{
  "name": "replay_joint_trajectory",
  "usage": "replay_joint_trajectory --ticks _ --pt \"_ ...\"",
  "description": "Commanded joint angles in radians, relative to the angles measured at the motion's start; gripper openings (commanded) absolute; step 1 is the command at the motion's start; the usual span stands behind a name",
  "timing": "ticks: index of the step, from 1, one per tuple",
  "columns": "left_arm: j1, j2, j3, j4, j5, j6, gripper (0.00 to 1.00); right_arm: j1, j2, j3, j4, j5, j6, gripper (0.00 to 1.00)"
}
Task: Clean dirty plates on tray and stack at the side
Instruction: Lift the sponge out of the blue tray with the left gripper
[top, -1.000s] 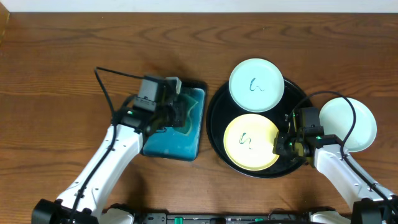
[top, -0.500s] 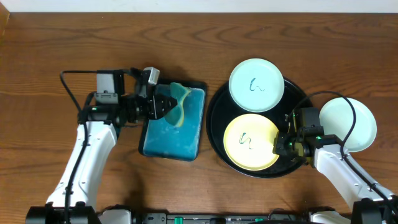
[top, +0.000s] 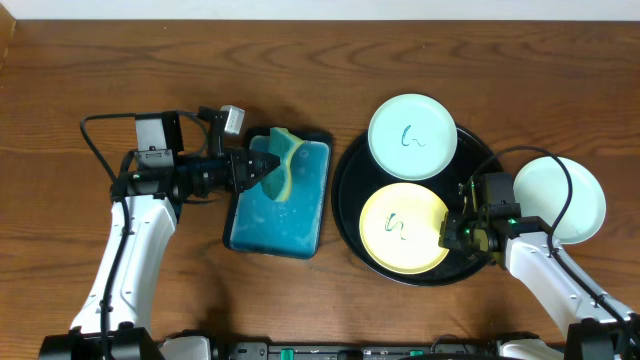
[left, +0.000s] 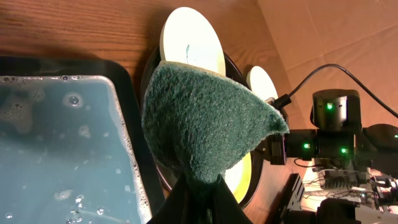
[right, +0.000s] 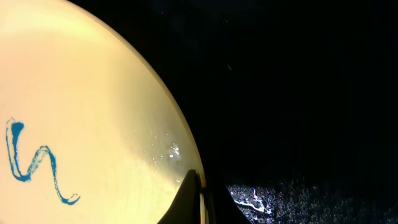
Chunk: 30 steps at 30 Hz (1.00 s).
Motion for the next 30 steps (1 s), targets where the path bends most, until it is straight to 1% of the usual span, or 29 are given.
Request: replay_joint_trajectory --ticks 1,6,25,28,29,30 --pt "0.006 0.002 0.026 0.009 0.042 0.020 0.07 0.021 0.022 -0.027 0.003 0.007 0.010 0.01" --pt "0.006 0.002 0.026 0.026 0.092 0.036 0.08 0.021 0.022 -0.027 0.003 0.007 0.010 0.01" --pt "0.006 0.002 0.026 0.027 0.089 0.035 0.07 0.021 0.022 -0.027 0.003 0.006 0.010 0.01" --pt "0.005 0.002 0.026 0.027 0.037 0.003 0.07 0.021 0.022 -0.027 0.003 0.006 0.010 0.01" --pt "0.000 0.002 0.026 0.027 -0.007 -0.019 0.07 0.021 0.022 -0.027 0.003 0.006 0.010 0.01" --pt "-0.012 0.002 0.026 0.027 -0.086 -0.057 0.07 0.021 0.022 -0.027 0.003 0.006 0.010 0.01"
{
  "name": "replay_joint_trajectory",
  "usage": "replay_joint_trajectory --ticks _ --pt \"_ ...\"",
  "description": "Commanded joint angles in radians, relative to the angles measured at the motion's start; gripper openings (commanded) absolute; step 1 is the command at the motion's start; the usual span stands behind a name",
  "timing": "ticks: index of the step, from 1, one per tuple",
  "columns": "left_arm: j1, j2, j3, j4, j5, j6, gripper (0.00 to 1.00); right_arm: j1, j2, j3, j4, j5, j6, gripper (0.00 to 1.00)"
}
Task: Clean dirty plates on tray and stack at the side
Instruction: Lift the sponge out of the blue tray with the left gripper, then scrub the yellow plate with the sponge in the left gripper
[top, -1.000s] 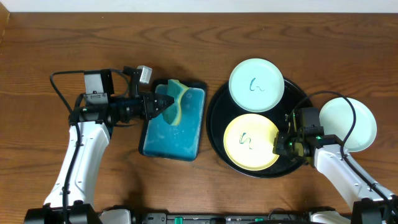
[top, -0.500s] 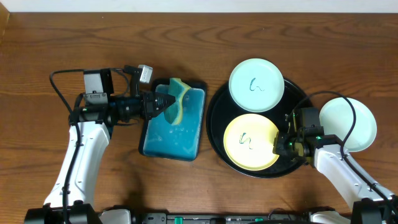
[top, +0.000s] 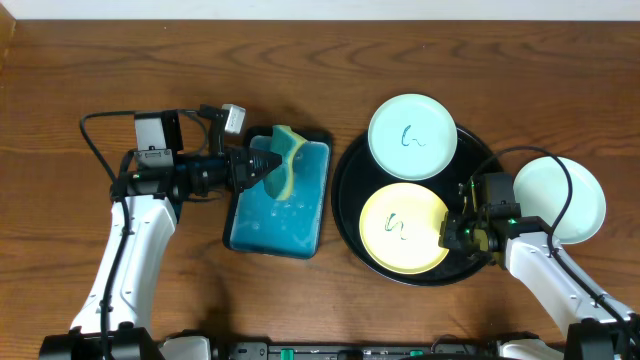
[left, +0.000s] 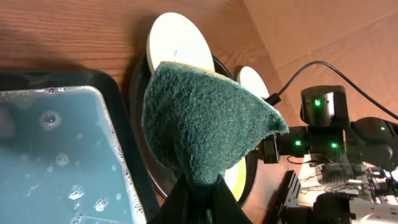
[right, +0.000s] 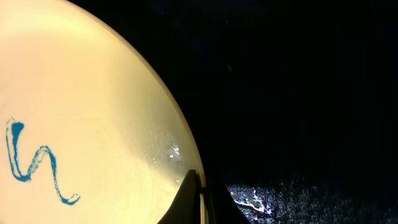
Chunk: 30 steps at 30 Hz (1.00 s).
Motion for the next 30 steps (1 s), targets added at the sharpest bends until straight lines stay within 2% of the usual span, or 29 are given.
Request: replay_joint_trajectory --ticks 1,4,9,11,15,22,25,30 --pt "-0.025 0.002 0.026 0.004 -0.187 -0.096 0.07 0.021 0.022 -0.026 0.003 0.006 0.010 0.01" --pt "-0.109 0.002 0.026 -0.005 -0.468 -0.137 0.07 0.021 0.022 -0.026 0.003 0.006 0.010 0.01" --pt "-0.356 0.027 0.026 -0.035 -0.980 -0.204 0.07 0.021 0.022 -0.026 0.003 0.006 0.010 0.01" --pt "-0.431 0.060 0.026 -0.048 -1.084 -0.245 0.07 0.021 0.022 -0.026 0.002 0.006 0.010 0.01" --pt "-0.495 0.102 0.035 -0.063 -1.084 -0.245 0.07 0.021 0.022 -0.026 0.002 0.006 0.010 0.01" --pt "-0.542 0.111 0.202 -0.216 -1.028 -0.245 0.07 0.021 0.022 -0.026 0.003 -0.011 0.010 0.01" --pt "-0.587 0.115 0.232 -0.192 -0.945 -0.251 0.07 0.021 0.022 -0.026 0.002 -0.021 0.010 0.01" --pt "-0.672 0.162 0.232 -0.117 -0.898 -0.310 0.07 0.021 0.022 -0.026 -0.003 -0.021 0.010 0.01"
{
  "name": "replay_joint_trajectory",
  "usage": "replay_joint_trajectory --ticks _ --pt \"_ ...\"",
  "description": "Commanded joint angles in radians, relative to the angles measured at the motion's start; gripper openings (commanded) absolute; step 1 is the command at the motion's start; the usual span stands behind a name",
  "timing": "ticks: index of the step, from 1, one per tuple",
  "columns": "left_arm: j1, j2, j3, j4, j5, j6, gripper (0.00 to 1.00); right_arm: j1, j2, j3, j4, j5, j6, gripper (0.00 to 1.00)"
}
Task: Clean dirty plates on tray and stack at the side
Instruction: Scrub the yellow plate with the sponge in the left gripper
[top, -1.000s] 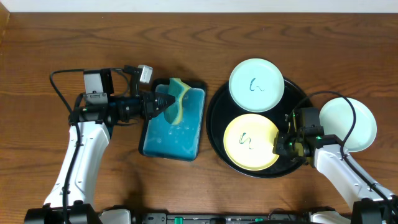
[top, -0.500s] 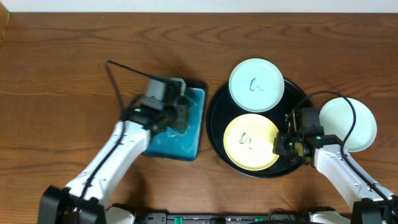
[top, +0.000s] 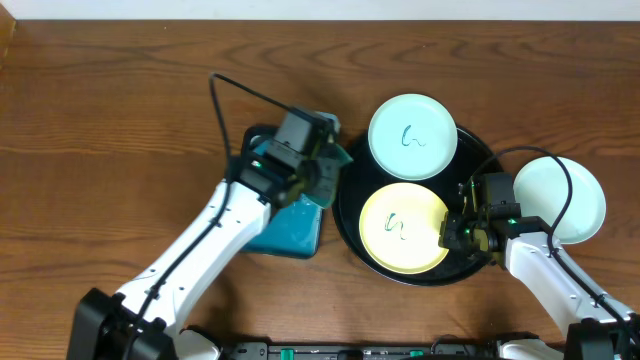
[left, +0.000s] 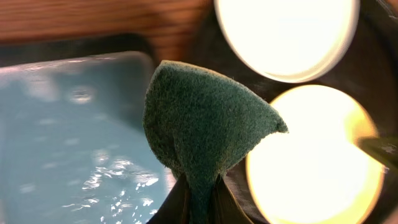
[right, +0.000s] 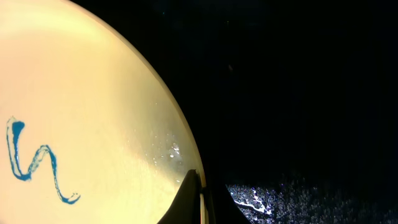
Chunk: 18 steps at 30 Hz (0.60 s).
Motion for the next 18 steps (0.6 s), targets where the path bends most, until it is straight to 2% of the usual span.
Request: replay_joint_trajectory --ticks 1,12,18 --pt "-0.080 0.066 0.017 0.059 0.072 -0.062 0.08 0.021 0.022 -0.026 -0.002 -0.016 0.010 0.01" --pt "-0.330 0.303 0.017 0.288 0.122 -0.103 0.07 0.021 0.022 -0.026 -0.011 -0.016 0.010 0.01" --pt "-0.371 0.373 0.016 0.328 0.121 -0.107 0.08 0.021 0.022 -0.026 -0.021 -0.016 0.010 0.01"
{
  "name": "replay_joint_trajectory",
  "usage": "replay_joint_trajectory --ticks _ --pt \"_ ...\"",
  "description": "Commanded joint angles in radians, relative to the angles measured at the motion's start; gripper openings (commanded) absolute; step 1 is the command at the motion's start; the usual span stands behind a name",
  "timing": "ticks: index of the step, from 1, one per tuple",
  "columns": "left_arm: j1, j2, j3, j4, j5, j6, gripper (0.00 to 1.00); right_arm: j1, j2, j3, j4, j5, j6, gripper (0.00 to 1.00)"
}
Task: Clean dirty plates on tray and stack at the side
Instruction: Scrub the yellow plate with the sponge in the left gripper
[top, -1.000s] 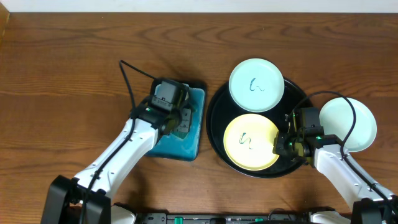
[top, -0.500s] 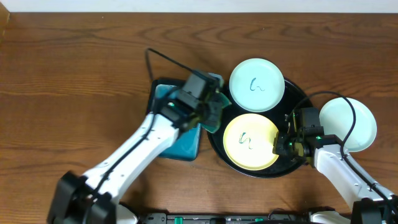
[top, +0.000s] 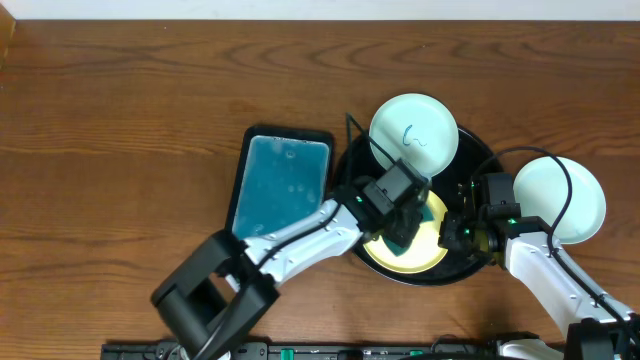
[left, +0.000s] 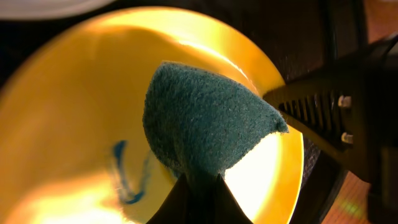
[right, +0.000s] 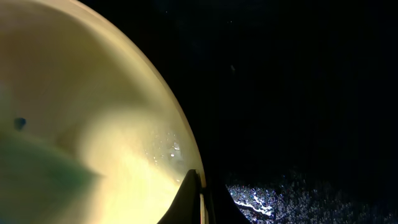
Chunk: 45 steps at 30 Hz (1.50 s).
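Observation:
A yellow plate (top: 436, 252) with a blue scribble (left: 127, 177) lies at the front of the round black tray (top: 350, 165). My left gripper (top: 402, 232) is shut on a green sponge (left: 208, 130) held over this plate. My right gripper (right: 200, 186) is shut on the yellow plate's rim (right: 180, 134) at its right side. A pale green plate (top: 413, 130) with a blue scribble sits at the back of the tray. A clean pale green plate (top: 565, 200) rests on the table to the right of the tray.
A black rectangular basin (top: 278, 195) of blue soapy water stands left of the tray. The left arm reaches across the tray's left half. Wet spots glint on the black tray (right: 255, 199) beside my right fingers.
My left gripper has moved right with the sponge, from the basin's right edge to above the yellow plate. The right gripper has kept its hold on the plate's rim.
The left gripper held the green sponge over the basin of soapy water at the first two moments. Then it was at the basin's right edge beside the tray. Now the sponge is over the yellow plate. All along the right gripper gripped that plate's rim.

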Motion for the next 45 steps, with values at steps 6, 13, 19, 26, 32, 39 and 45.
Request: replay_joint_trajectory --ticks 6,13,19,26,32,39,45 --pt "-0.006 0.121 0.016 0.023 -0.155 -0.033 0.07 0.021 0.022 -0.026 -0.025 -0.008 0.010 0.01" --pt "0.079 0.177 0.017 -0.090 -0.285 -0.148 0.07 0.021 0.022 -0.026 -0.038 -0.008 0.010 0.01" --pt "0.144 0.126 0.017 -0.133 -0.280 -0.146 0.07 0.021 0.022 -0.026 -0.039 -0.008 0.010 0.01" --pt "0.129 0.002 0.017 -0.135 0.044 -0.029 0.07 0.021 0.022 -0.026 -0.042 -0.008 0.010 0.01" --pt "0.126 -0.081 0.017 -0.078 0.049 -0.030 0.07 0.021 0.022 -0.026 -0.041 -0.008 0.010 0.01" --pt "0.085 0.004 0.016 -0.032 0.032 -0.064 0.07 0.021 0.022 -0.026 -0.042 -0.008 0.010 0.01" --pt "-0.011 0.083 0.016 -0.024 0.003 -0.060 0.07 0.021 0.022 -0.026 -0.041 -0.008 0.010 0.01"
